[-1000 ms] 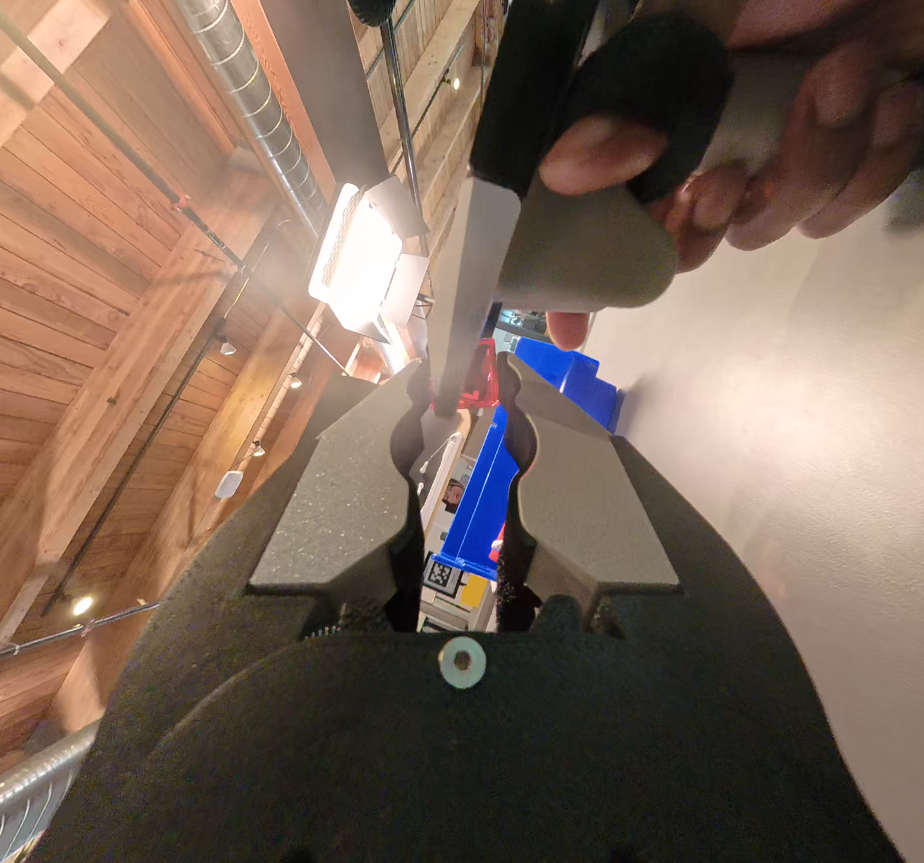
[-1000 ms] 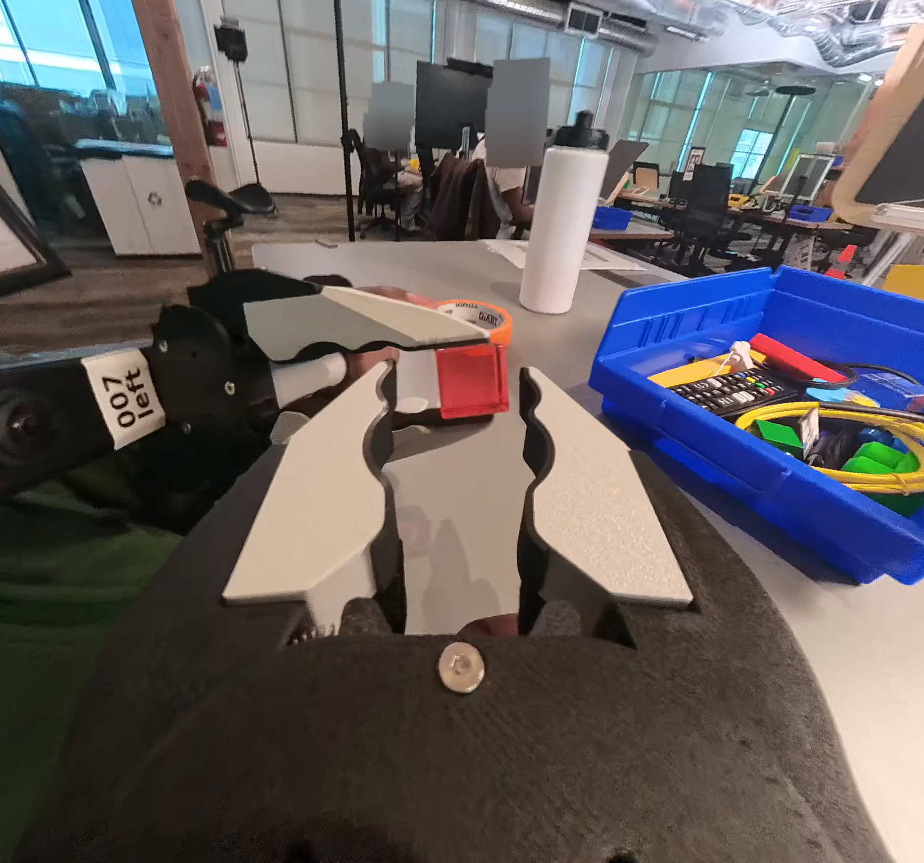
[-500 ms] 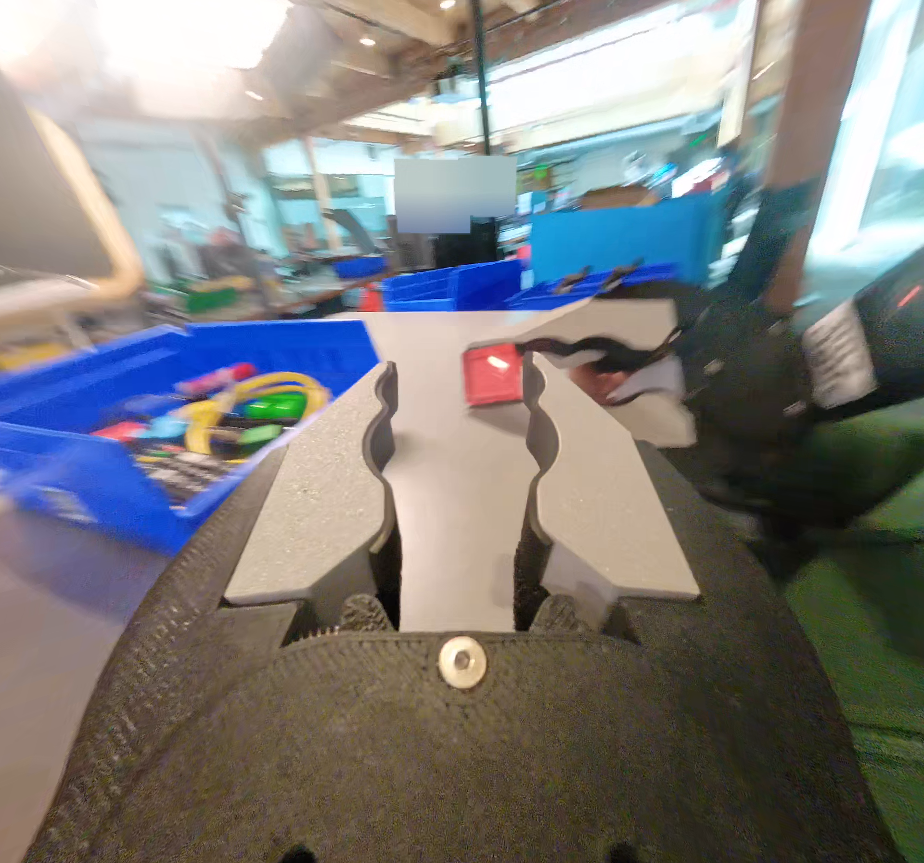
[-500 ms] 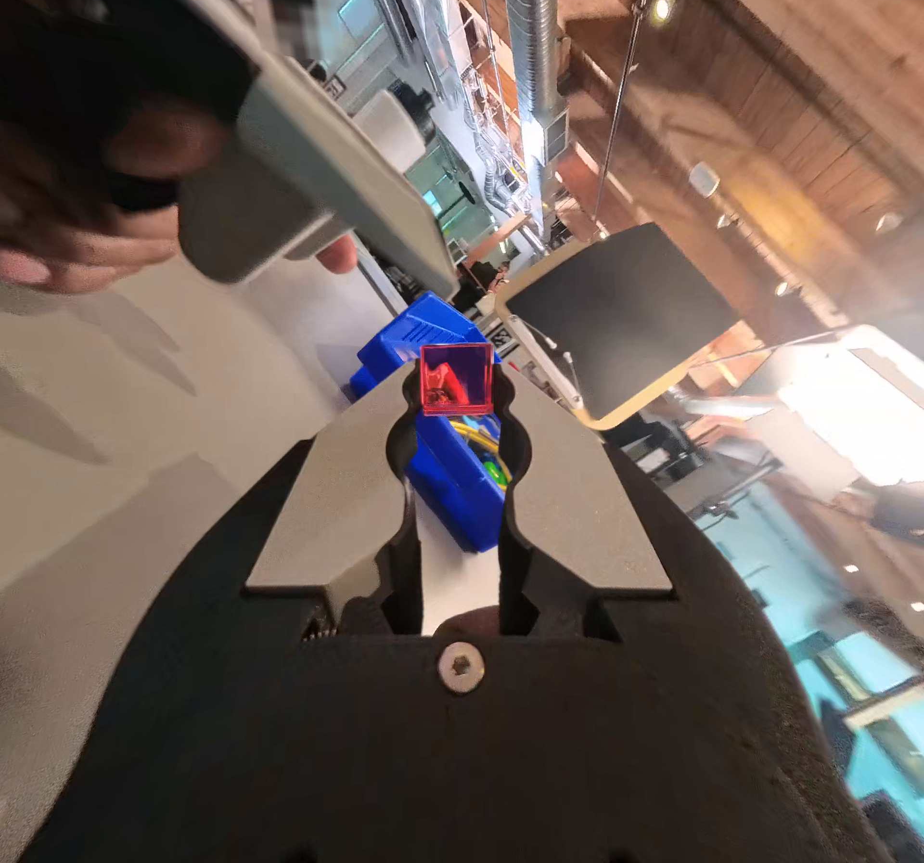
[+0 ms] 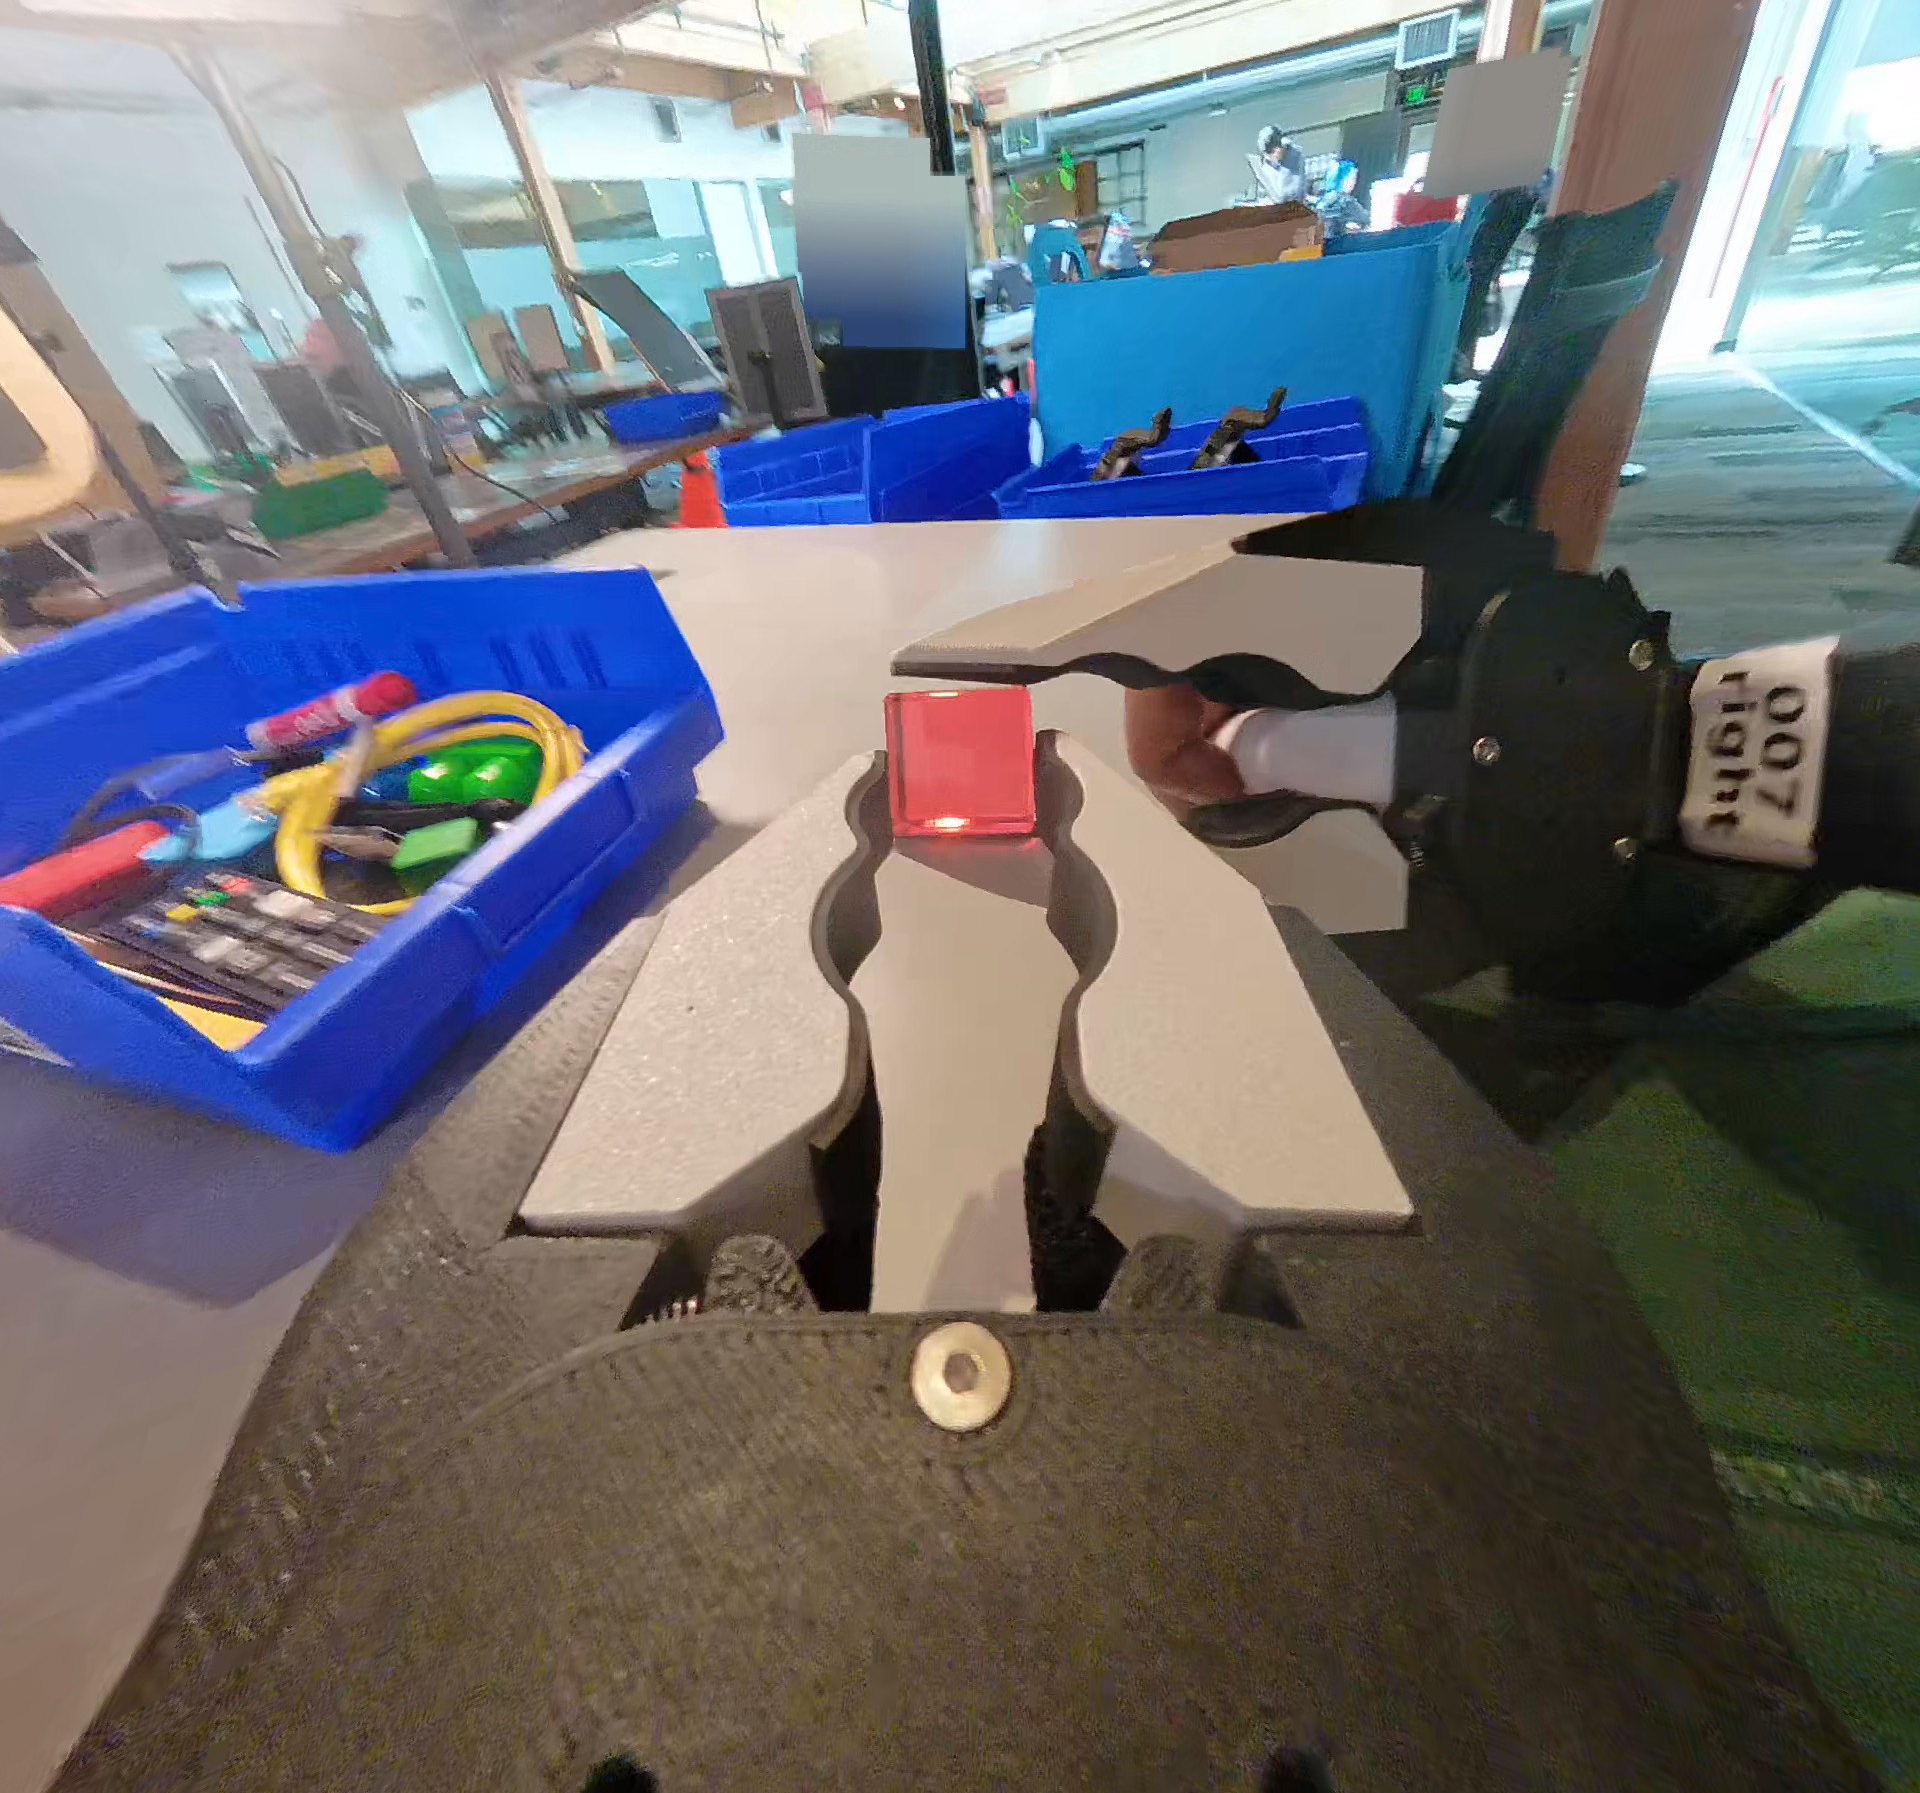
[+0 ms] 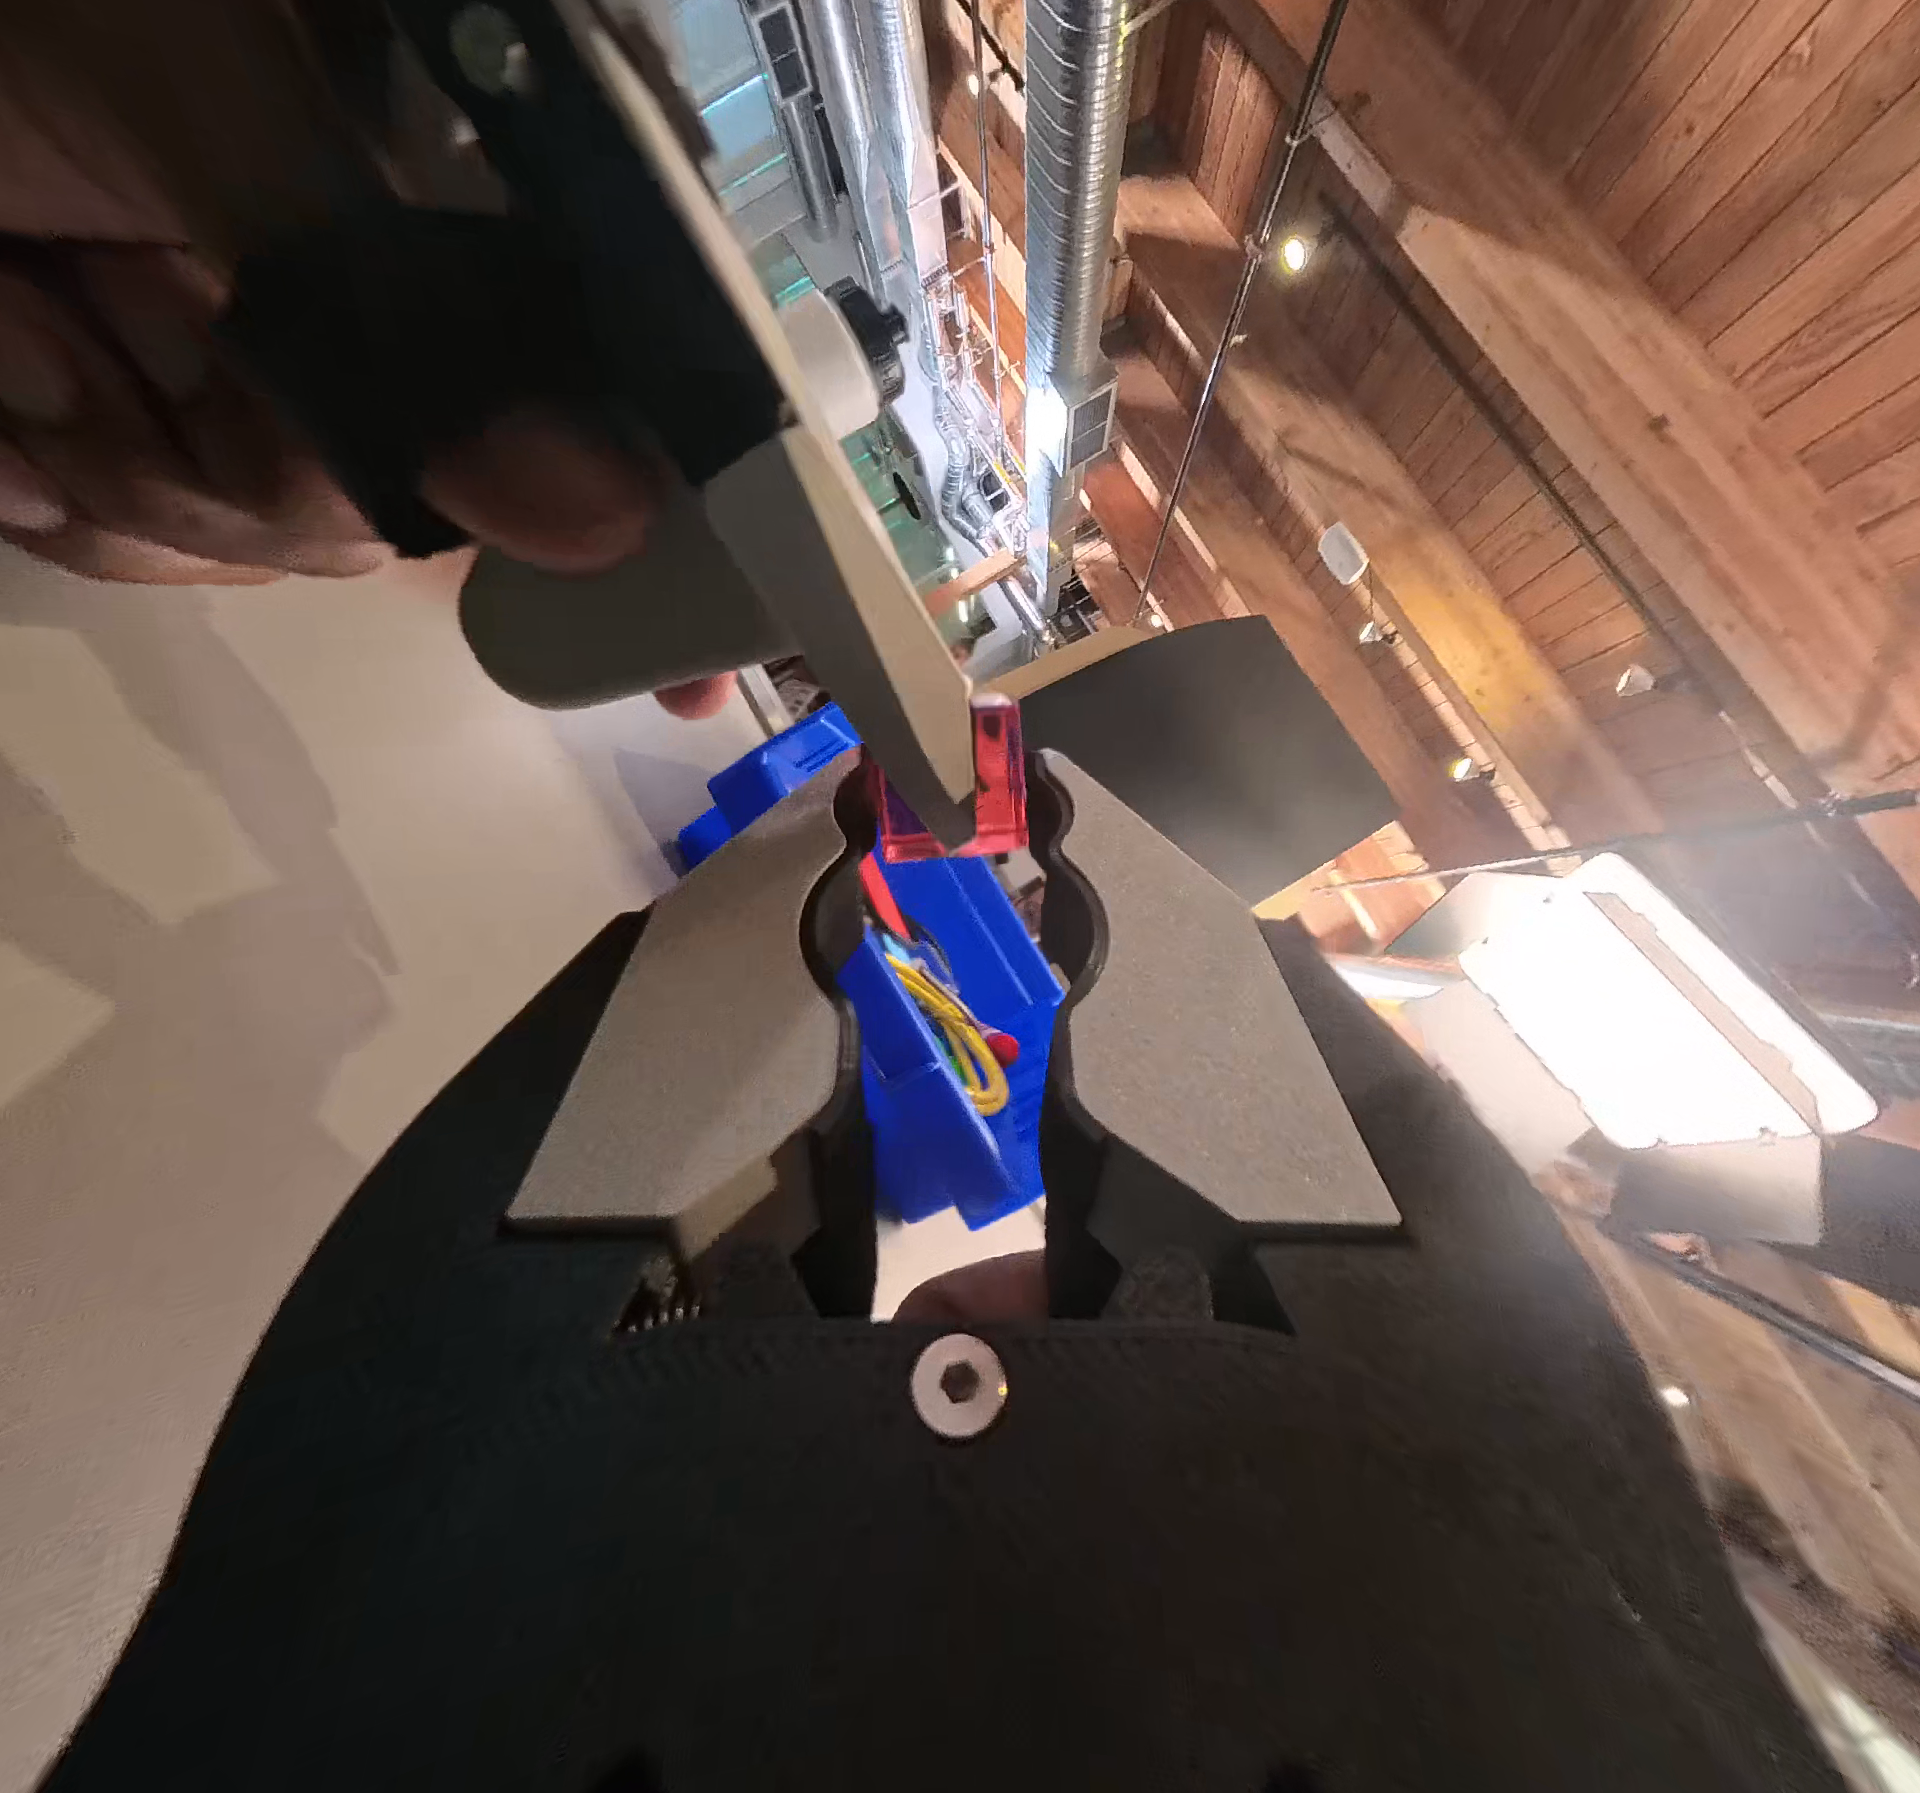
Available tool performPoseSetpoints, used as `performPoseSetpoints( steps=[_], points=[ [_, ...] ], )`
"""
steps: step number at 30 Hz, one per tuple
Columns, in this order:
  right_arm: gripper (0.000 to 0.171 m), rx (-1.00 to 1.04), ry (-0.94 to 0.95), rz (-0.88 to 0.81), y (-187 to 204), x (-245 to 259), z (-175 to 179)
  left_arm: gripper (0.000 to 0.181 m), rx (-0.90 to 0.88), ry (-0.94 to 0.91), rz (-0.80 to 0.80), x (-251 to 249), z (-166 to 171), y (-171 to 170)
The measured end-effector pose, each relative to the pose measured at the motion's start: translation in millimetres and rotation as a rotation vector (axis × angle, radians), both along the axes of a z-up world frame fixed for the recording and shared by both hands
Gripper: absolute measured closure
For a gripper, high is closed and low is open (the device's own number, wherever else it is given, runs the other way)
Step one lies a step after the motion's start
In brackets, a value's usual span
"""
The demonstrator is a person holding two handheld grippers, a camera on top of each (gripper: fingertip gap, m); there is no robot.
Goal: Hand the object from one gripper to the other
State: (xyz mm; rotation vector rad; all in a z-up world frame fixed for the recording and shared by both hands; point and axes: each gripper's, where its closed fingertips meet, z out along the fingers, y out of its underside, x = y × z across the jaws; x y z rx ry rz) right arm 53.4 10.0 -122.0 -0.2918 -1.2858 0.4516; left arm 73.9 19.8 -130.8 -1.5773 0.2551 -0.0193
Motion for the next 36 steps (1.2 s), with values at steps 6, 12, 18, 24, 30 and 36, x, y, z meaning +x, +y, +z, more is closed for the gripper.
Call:
performPoseSetpoints(
  steps=[6, 12, 18, 24, 30, 36],
  points=[
    [0.138, -0.466, -0.147, 0.202, 14, 2, 5, 0.154, 0.185, 0.420, 0.325, -41, 18, -9],
    [0.125, -1.025, -0.323, 0.550, 16, 11, 20, 0.154, 0.234, 0.911, 0.473, -40, 20, -6],
    [0.118, -1.028, -0.375, 0.529, 11, 7, 13, 0.154, 0.266, 1.111, 0.422, -13, 12, 5],
    [0.144, -0.817, -0.293, 0.326, 7, 6, 6, 0.154, 0.288, 1.115, 0.406, -9, 13, 9],
    [0.145, -0.530, -0.040, 0.008, 35, 13, 12, 0.147, 0.145, 0.648, 0.340, -29, 9, 16],
    [0.144, -0.385, -0.008, -0.099, 34, 9, 6, 0.119, 0.007, -0.096, 0.003, -25, 11, 10]
  ],
)
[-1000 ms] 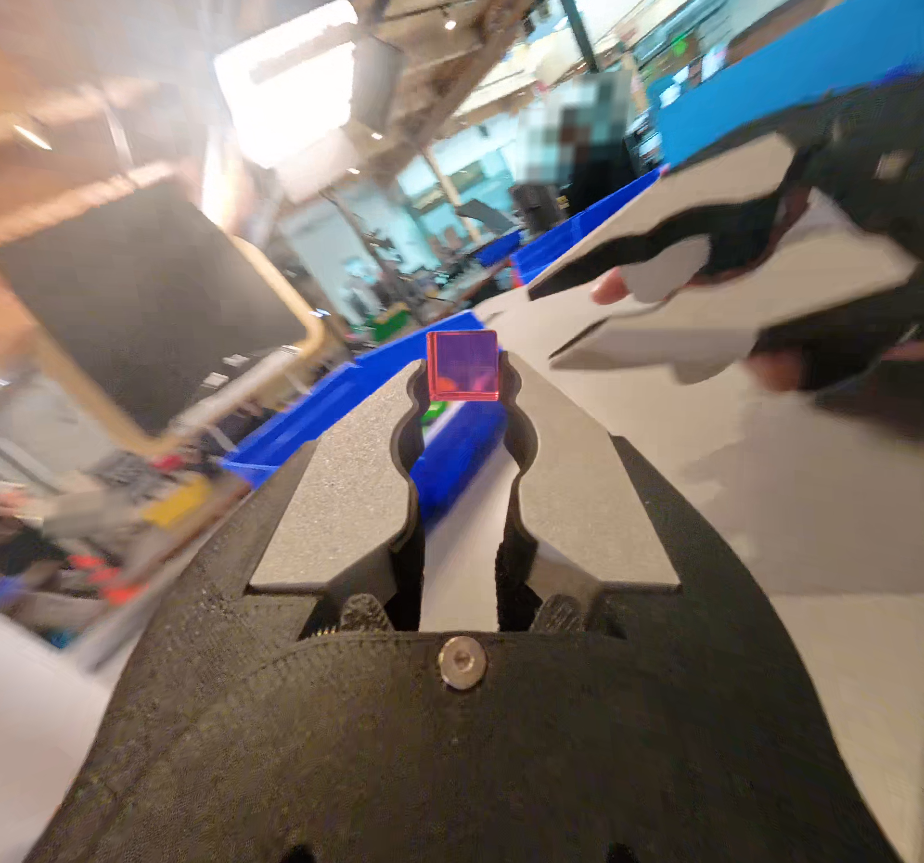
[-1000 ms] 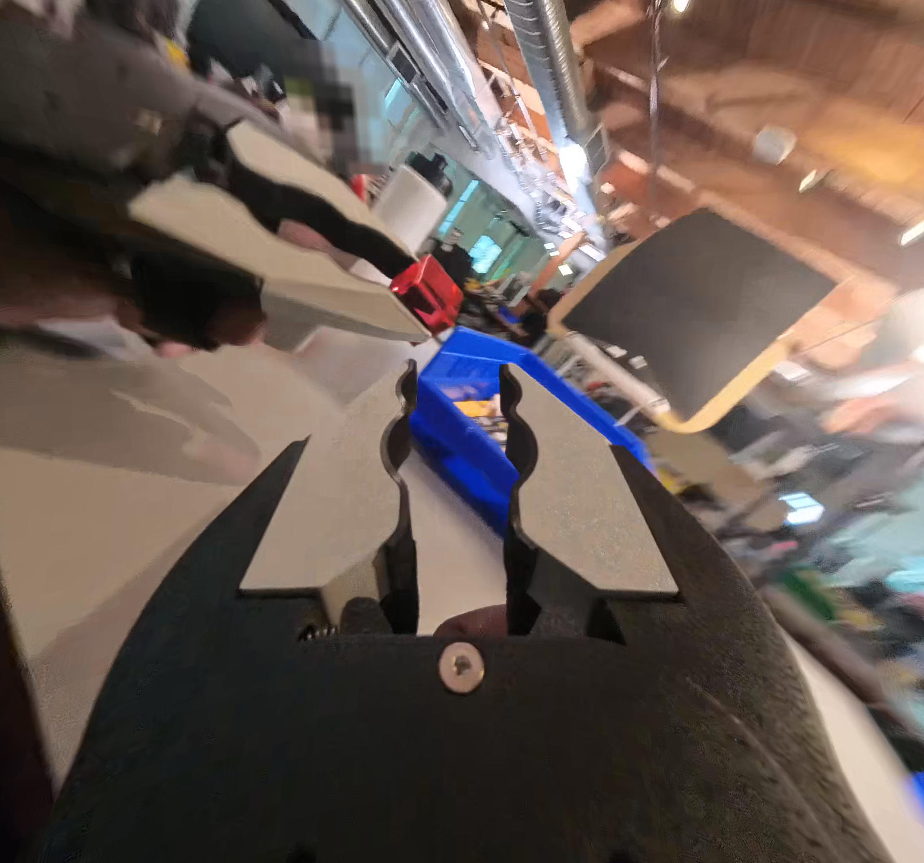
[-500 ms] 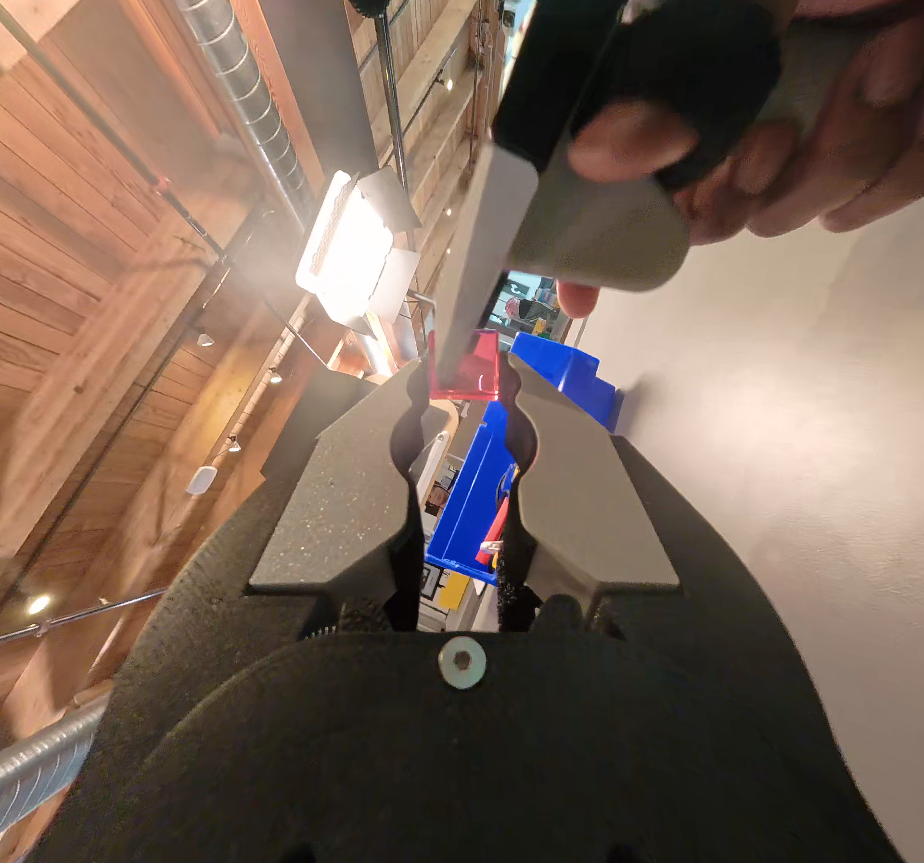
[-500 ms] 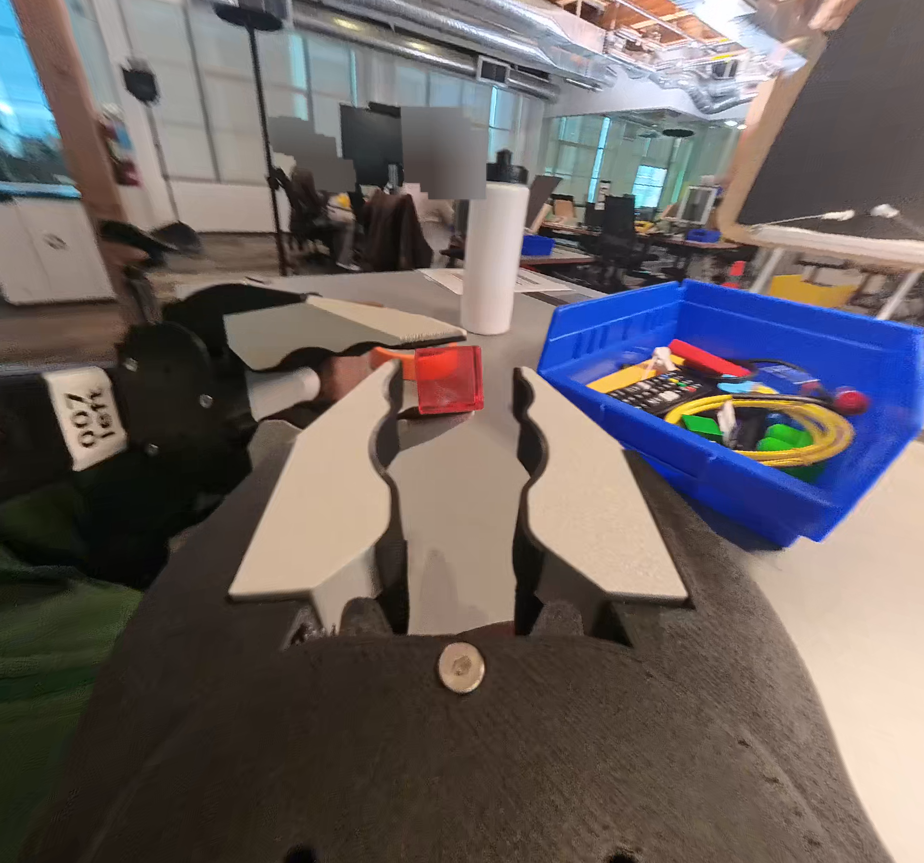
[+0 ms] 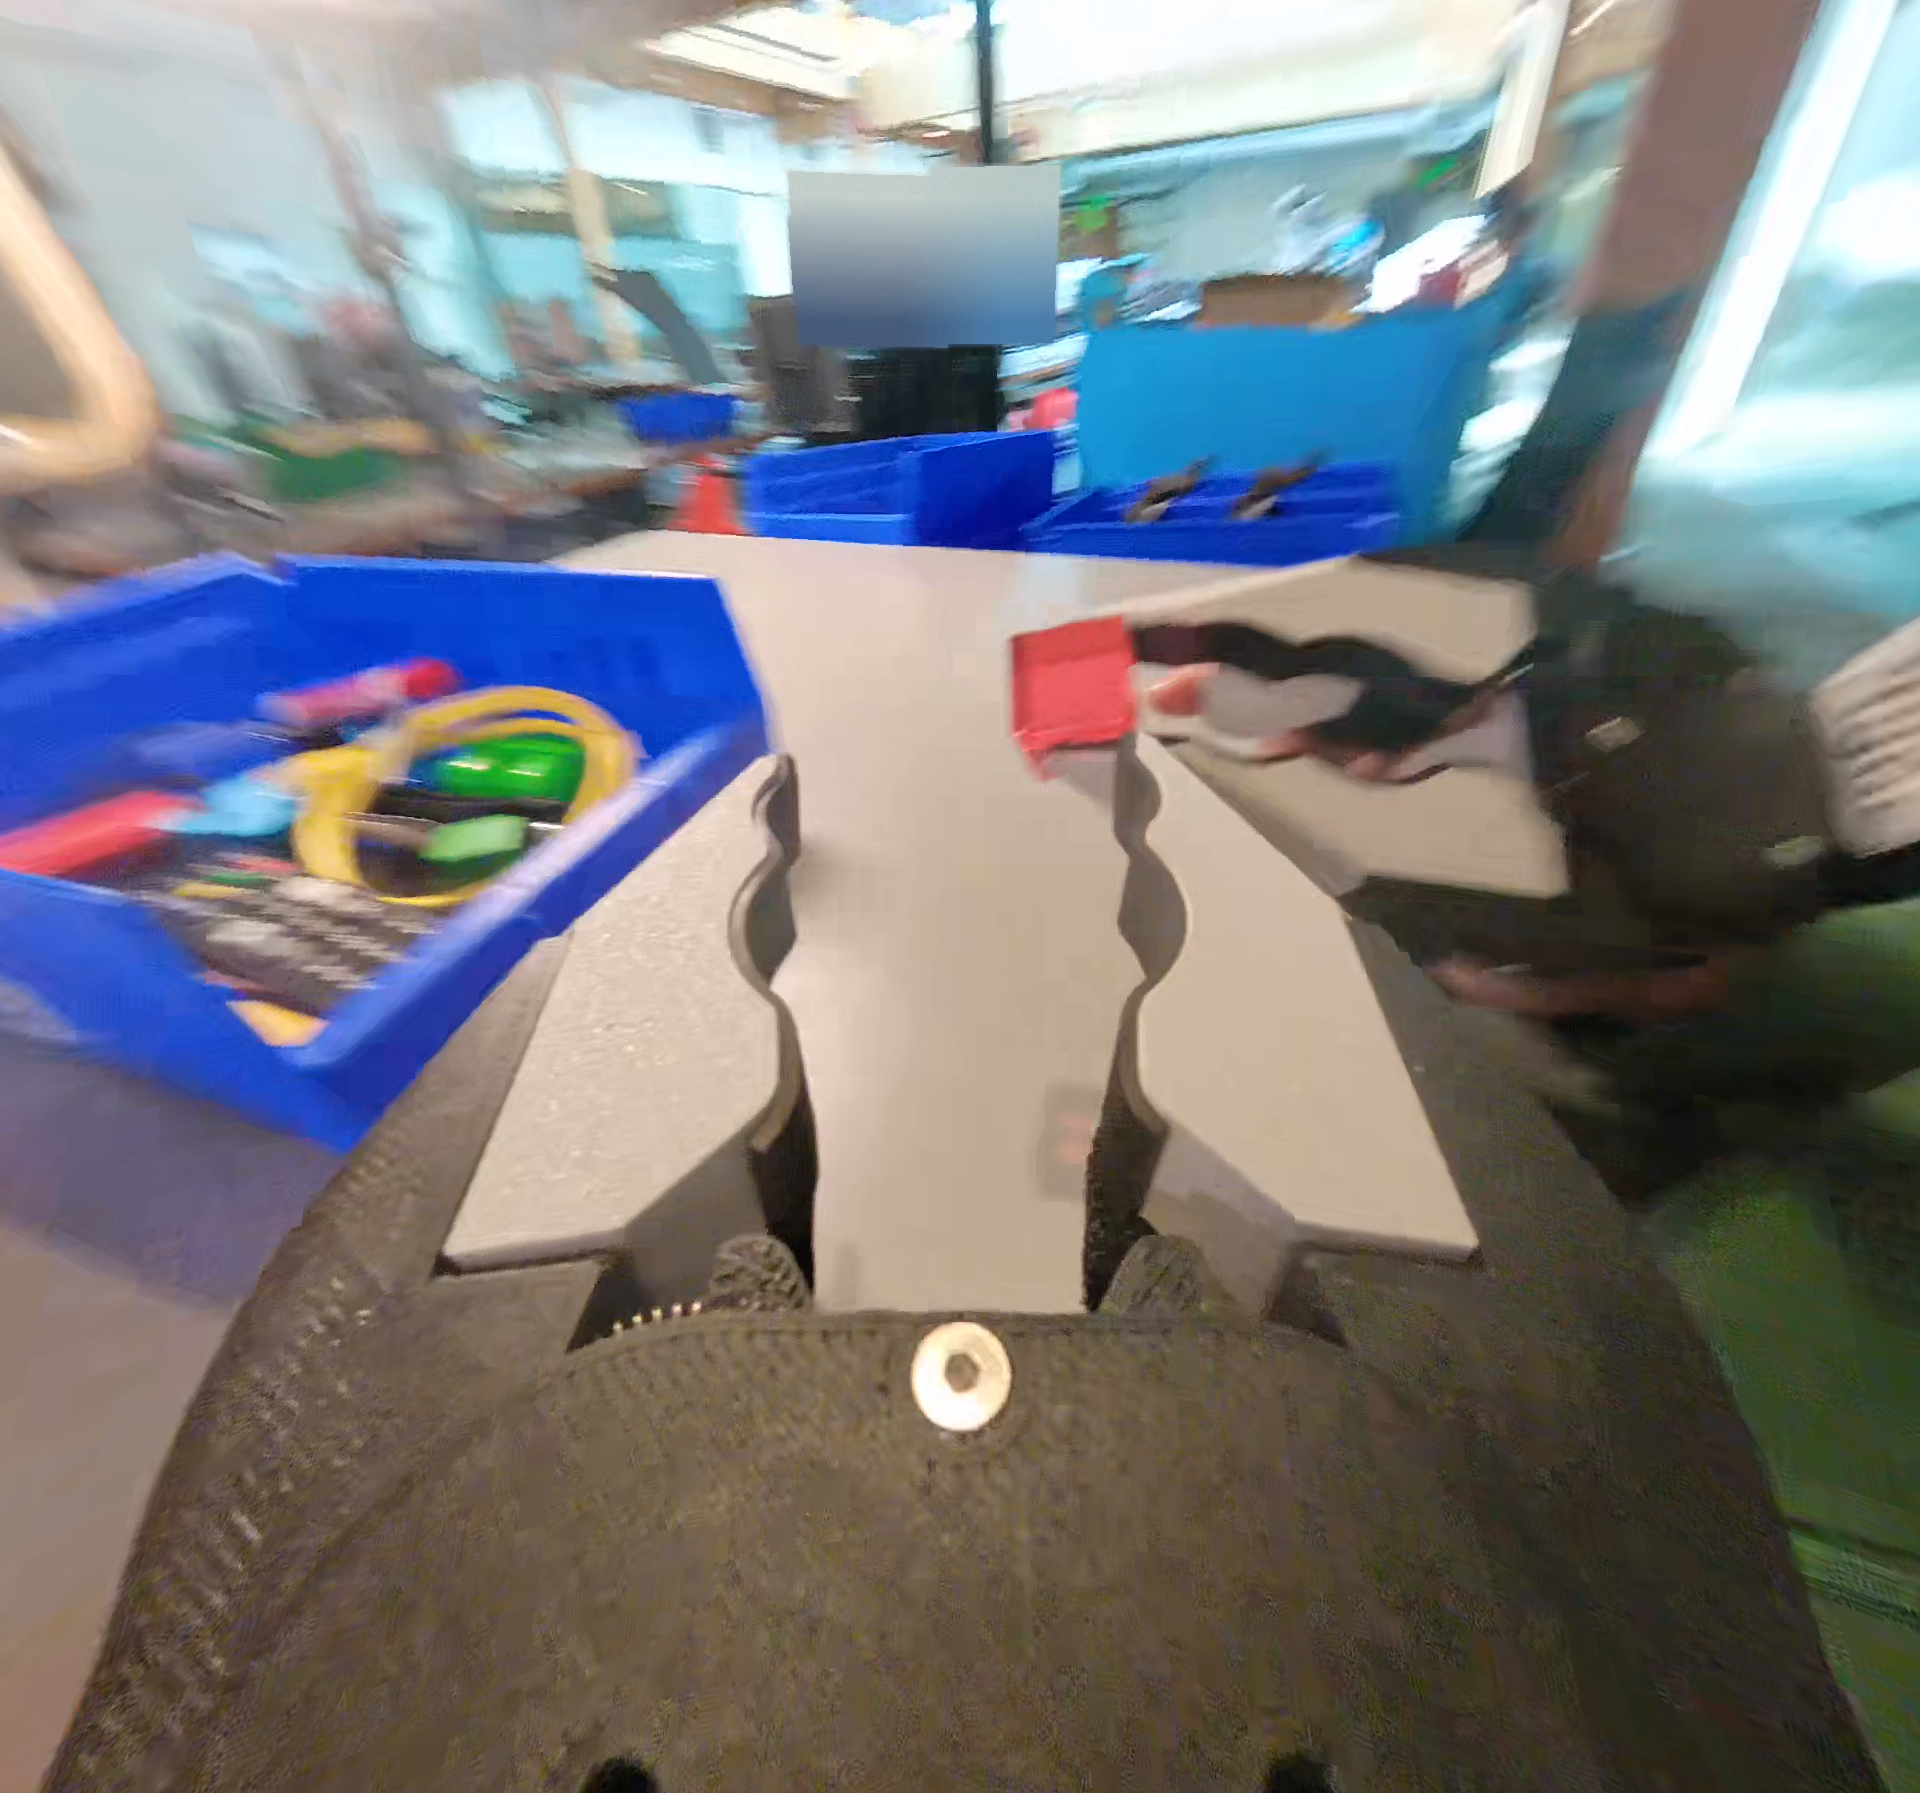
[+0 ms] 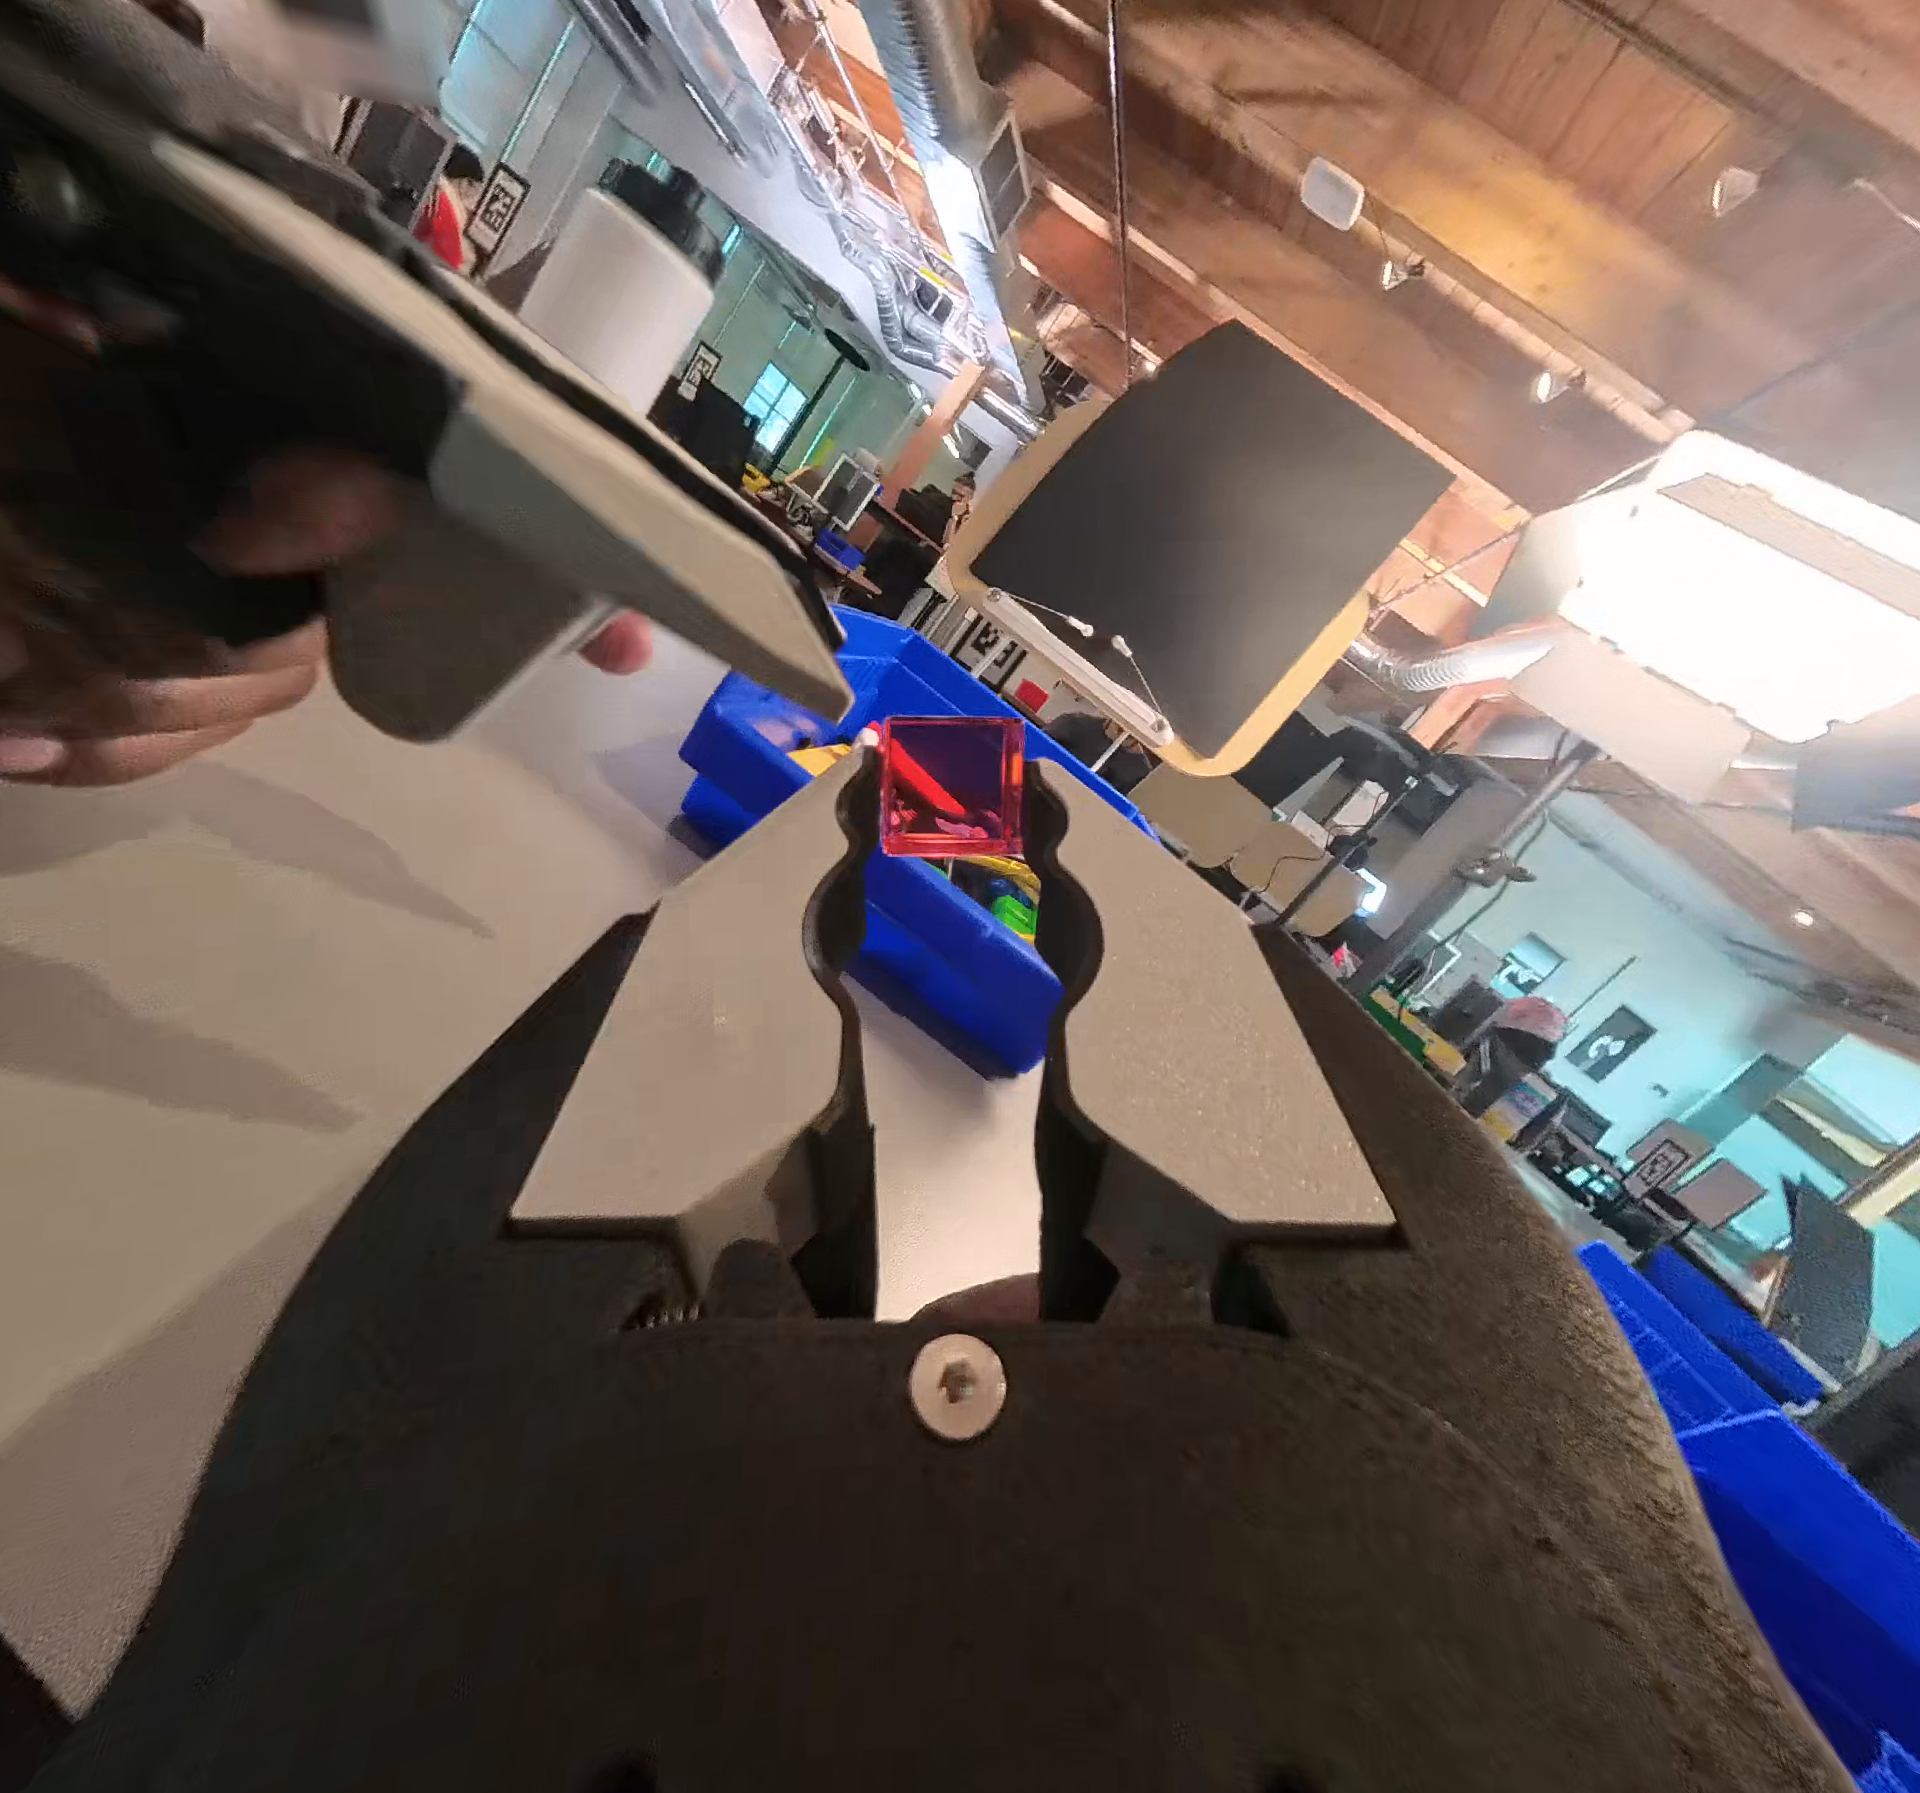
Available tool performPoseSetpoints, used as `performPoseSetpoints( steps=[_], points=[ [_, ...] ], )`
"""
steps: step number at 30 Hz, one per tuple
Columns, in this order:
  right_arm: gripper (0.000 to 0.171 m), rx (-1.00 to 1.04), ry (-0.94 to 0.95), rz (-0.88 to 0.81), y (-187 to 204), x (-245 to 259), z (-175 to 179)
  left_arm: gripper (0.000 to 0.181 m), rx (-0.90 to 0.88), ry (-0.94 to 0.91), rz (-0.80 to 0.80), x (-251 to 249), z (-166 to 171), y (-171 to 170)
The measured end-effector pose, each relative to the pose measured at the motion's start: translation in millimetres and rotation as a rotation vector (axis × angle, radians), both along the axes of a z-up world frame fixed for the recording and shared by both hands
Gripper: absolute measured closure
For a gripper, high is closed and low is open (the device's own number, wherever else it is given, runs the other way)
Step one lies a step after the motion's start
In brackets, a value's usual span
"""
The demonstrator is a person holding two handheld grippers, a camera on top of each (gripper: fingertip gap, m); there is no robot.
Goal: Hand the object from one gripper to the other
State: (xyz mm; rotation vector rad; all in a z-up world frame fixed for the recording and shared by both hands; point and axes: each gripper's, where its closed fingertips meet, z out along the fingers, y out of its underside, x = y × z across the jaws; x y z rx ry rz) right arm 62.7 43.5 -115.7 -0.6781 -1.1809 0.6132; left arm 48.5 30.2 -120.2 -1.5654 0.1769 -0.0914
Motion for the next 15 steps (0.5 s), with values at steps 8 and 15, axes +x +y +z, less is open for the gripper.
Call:
performPoseSetpoints(
  steps=[8, 15],
  points=[
    [0.145, 0.272, 0.011, 0.029, -35, 0, -10, 0.144, -0.097, -0.025, -0.202, 34, -17, -2],
    [0.137, 0.204, 0.079, 0.021, -31, 6, 2, 0.154, 0.150, -0.216, -0.168, 24, 21, -6]
  ],
)
